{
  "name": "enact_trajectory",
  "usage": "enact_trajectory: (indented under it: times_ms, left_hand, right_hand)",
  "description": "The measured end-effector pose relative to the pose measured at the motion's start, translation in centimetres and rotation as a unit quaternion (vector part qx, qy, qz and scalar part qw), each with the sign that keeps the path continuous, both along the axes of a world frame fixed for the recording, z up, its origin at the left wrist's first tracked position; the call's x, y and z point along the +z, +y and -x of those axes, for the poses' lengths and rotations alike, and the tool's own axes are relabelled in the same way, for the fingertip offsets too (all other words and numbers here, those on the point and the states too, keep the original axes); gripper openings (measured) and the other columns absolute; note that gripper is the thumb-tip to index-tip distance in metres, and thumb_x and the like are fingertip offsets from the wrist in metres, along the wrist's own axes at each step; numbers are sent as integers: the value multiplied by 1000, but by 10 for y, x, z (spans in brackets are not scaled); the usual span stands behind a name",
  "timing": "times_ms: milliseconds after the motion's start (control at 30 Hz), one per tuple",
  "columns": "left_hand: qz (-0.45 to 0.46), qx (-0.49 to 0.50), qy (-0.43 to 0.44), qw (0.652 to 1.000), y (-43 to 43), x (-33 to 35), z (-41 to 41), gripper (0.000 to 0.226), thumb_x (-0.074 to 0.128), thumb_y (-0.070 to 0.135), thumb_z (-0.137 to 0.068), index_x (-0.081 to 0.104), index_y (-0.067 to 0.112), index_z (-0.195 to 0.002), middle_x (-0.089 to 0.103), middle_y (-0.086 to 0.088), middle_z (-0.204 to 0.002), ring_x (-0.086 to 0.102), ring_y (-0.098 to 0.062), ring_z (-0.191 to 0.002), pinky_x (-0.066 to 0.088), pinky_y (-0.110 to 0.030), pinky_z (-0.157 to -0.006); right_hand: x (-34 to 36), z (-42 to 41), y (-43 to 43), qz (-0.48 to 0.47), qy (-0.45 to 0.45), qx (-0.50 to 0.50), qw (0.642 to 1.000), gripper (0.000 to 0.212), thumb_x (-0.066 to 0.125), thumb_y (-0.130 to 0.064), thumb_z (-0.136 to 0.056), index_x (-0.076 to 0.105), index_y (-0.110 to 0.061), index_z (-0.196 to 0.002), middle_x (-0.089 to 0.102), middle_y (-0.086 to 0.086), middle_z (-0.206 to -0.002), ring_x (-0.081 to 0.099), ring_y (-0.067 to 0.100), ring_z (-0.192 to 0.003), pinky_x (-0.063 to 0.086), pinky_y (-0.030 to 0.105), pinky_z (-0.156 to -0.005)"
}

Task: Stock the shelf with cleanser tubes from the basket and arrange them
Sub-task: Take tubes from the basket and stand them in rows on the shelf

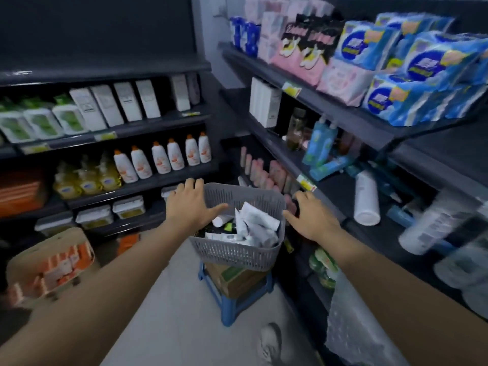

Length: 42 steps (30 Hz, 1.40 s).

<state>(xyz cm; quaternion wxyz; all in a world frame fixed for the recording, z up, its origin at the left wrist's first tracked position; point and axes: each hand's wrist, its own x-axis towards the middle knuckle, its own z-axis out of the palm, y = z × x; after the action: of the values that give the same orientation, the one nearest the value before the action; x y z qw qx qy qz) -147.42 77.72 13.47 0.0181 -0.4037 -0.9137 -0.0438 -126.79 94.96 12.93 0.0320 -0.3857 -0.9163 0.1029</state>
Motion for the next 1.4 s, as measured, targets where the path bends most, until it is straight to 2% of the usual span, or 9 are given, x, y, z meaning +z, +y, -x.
enact_trajectory:
  times_ms: [167, 333, 600, 800, 900, 1000, 1133, 1233, 1400]
  left_hand:
    - [46, 60, -41, 996, 48, -44, 46, 93, 39, 81, -78, 35, 12, -140, 42, -11, -140, 41, -32, -129, 39, -46, -103]
    - [75, 89, -84, 990, 103, -86, 77, 80, 43, 72, -84, 37, 13, -136, 42, -9, -137, 43, -30, -127, 41, -43, -98]
    - [103, 98, -164, 976, 140, -170, 97, 65, 47, 66, -86, 43, 14, -125, 47, -9, -130, 47, -31, -120, 42, -43, -96]
    - [116, 80, -208, 968, 151, -219, 112, 63, 48, 59, -89, 42, 12, -131, 48, -8, -131, 47, -29, -121, 41, -42, -96]
    - [143, 33, -208, 967, 166, -239, 111, 59, 51, 50, -91, 39, 12, -134, 49, -9, -133, 46, -29, -123, 39, -41, -99]
    - [180, -30, -201, 963, 190, -252, 101, 51, 57, 36, -89, 43, 10, -131, 53, -11, -130, 46, -30, -122, 38, -39, -97]
    - [145, 51, -386, 910, 223, -274, 71, 45, 61, 32, -89, 46, 6, -122, 58, -15, -121, 55, -34, -114, 46, -39, -87]
    - [104, 138, -506, 845, 246, -290, 46, 70, 65, 40, -86, 34, 3, -137, 55, -16, -129, 54, -34, -119, 45, -39, -92]
    - [20, 269, -570, 776, 271, -301, 24, 83, 64, 25, -88, 12, 4, -149, 47, -20, -139, 50, -34, -124, 41, -38, -100]
  right_hand:
    - [-53, 65, 79, 116, 11, 0, 993, 57, 60, -36, -89, 40, -4, -131, 48, 16, -122, 51, 34, -114, 46, 39, -89]
    - [-113, 114, 135, 202, -40, 6, 979, 49, 64, -24, -88, 48, -1, -128, 49, 17, -131, 48, 32, -120, 44, 36, -96]
    - [-203, 165, 168, 206, -157, 38, 965, 46, 59, -20, -91, 42, -4, -132, 47, 16, -136, 50, 34, -121, 43, 37, -94]
    - [-247, 204, 183, 188, -214, 52, 957, 51, 58, -9, -89, 37, -11, -136, 42, 16, -139, 45, 34, -125, 41, 40, -99]
    - [-270, 211, 179, 218, -260, 44, 939, 57, 58, -9, -87, 32, -11, -138, 40, 16, -139, 44, 34, -126, 44, 43, -99]
    - [-287, 208, 173, 176, -252, 29, 951, 53, 56, -7, -87, 31, -7, -134, 34, 17, -138, 42, 34, -124, 45, 48, -97]
    - [-292, 205, 174, 126, -232, 35, 964, 37, 45, -8, -94, 36, -4, -130, 39, 17, -132, 45, 34, -119, 48, 49, -92]
    - [-288, 207, 173, 120, -233, 16, 965, 30, 37, -11, -98, 35, -5, -127, 42, 16, -132, 44, 32, -120, 47, 48, -91]
    - [-275, 197, 172, 115, -220, 5, 969, 36, 49, -16, -95, 34, -8, -127, 44, 14, -132, 43, 31, -121, 48, 46, -93]
